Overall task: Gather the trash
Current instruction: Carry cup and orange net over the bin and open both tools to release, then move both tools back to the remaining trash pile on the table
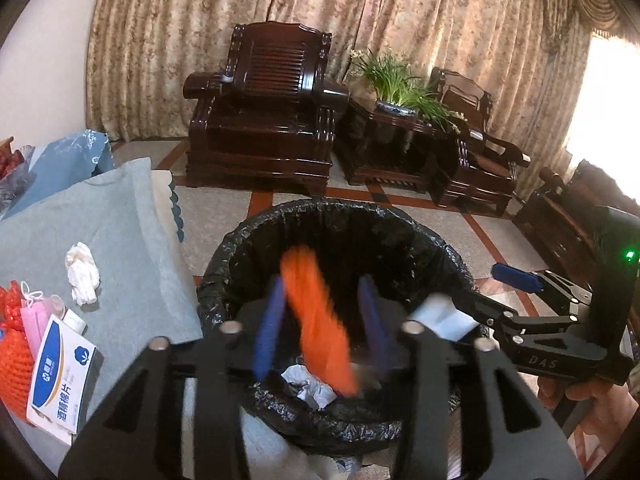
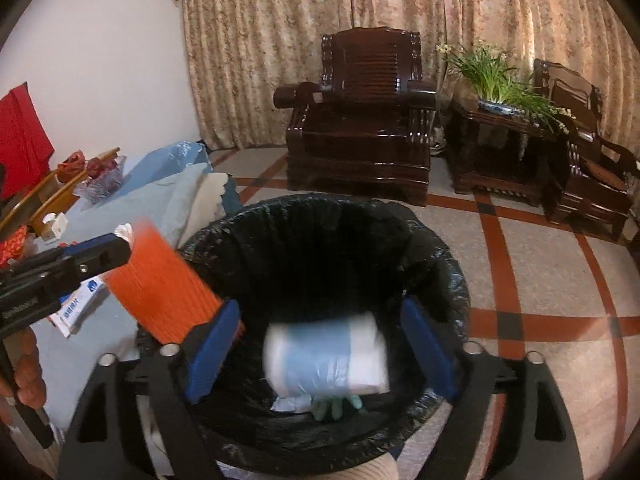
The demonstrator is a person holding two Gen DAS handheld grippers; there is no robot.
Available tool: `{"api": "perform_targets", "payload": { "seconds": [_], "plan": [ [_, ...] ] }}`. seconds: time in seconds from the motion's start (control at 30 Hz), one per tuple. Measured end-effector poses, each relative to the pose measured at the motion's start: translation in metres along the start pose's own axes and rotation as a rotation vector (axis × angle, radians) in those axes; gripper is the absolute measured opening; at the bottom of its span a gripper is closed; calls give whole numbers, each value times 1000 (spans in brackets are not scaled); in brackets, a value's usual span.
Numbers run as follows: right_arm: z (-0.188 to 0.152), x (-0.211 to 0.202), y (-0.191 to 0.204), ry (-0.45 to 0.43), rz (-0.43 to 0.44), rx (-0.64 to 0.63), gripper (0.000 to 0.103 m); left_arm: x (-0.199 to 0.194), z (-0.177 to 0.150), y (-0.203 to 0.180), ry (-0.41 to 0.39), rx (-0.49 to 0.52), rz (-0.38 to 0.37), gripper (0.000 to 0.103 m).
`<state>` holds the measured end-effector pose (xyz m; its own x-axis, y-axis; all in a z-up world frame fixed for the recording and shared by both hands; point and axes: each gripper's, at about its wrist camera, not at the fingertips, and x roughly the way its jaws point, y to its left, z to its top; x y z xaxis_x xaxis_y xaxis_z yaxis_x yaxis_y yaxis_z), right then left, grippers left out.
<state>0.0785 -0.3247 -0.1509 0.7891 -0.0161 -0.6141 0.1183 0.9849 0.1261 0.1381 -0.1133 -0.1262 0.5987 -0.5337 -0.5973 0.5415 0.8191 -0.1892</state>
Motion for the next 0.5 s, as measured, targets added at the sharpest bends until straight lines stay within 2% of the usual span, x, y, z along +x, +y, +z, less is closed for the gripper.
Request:
{"api": "perform_targets", "payload": {
  "seconds": [0.03,0.13,0.17,0.23,0.4,0.5],
  "plan": [
    [-1,-1,1,-1,0,0,86,-2,-1,2,0,-6,-3,47],
    [-2,-3,1,-10,-18,-4,97,-8,1,7,-16,-20,8,61],
    [-2,-5,3,-17,-26,-5,97,-11,1,9,-23,-23,11,63],
    [-1,-6,5,-18,-21,-6,97,-19,2,11,-40,-21,27,74],
    [4,-10,16,-28,9,-1,97,-47,2,23,-100,-8,97,86],
    [10,-12,27,-40,44,-1,97,-67,-1,37,-127,-20,141,89]
  ]
}}
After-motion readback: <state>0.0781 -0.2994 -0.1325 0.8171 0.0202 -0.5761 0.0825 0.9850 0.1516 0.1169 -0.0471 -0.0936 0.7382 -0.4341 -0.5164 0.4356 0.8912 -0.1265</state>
